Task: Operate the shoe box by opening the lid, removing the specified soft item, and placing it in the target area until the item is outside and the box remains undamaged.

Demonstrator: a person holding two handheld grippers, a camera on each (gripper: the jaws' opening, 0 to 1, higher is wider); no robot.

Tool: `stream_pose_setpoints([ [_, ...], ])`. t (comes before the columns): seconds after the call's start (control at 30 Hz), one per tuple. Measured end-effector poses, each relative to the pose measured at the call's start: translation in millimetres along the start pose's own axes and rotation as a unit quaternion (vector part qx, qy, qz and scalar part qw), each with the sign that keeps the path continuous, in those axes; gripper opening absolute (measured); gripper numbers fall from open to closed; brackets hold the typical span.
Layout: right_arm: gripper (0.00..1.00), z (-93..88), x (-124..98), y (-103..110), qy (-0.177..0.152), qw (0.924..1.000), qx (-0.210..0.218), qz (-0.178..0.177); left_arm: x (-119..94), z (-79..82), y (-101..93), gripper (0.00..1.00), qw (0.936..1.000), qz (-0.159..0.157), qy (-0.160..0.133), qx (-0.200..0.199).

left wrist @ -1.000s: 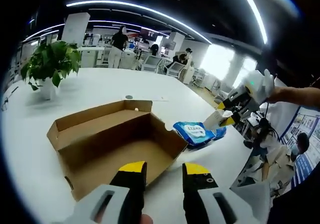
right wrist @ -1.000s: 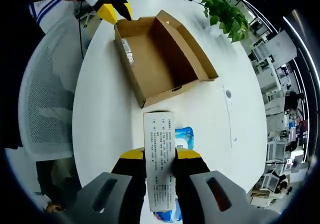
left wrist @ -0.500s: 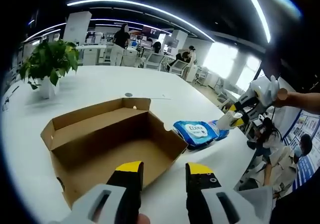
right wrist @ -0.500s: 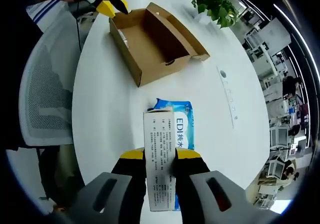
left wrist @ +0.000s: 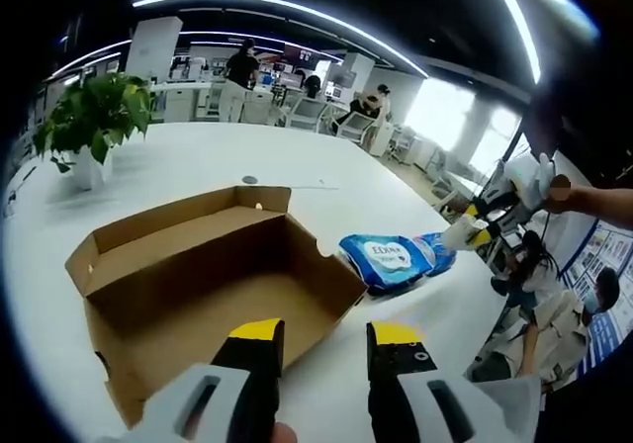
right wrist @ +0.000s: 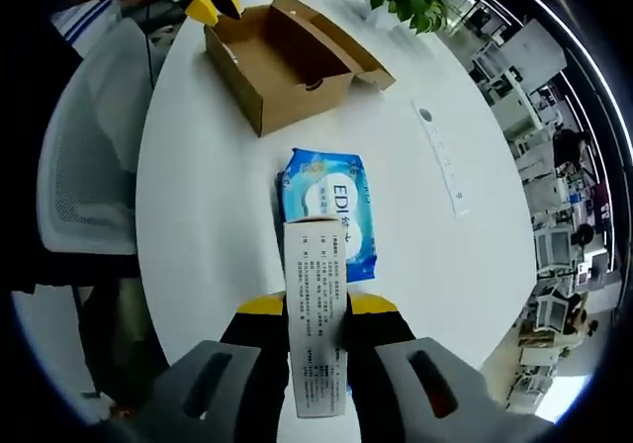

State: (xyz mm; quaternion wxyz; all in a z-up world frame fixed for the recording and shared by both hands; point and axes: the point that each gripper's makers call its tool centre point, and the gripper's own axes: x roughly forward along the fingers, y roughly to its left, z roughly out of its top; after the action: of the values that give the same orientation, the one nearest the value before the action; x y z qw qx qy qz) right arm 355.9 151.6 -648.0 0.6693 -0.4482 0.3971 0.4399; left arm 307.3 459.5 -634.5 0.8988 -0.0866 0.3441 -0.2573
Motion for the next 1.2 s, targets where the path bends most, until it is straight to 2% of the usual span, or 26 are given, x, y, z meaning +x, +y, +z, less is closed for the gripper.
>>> stream_pose_setpoints([
  [0.33,0.18,-51.6,1,3,0.018,0.9995,0.025,0.004,18,3.5,-8.3,0.33,1.0,-0.002,0.006,-0.005],
  [0.6,0.18,-83.7,-7,-3,0.024,0.9985,0.049,0.002,28,7.7,-13.5,0.33,0.9999,-0.001,0.003,-0.015],
  [0.83,0.18,-97.3,-10,-11,0.027,0.9982,0.054,0.0,34,6.9,-17.0,0.33,0.9998,0.002,0.005,-0.017],
  [1.2,0.18,-100.7,-6,-30,0.03,0.9988,0.037,0.003,30,4.5,-14.5,0.33,0.9993,0.017,-0.001,-0.032],
])
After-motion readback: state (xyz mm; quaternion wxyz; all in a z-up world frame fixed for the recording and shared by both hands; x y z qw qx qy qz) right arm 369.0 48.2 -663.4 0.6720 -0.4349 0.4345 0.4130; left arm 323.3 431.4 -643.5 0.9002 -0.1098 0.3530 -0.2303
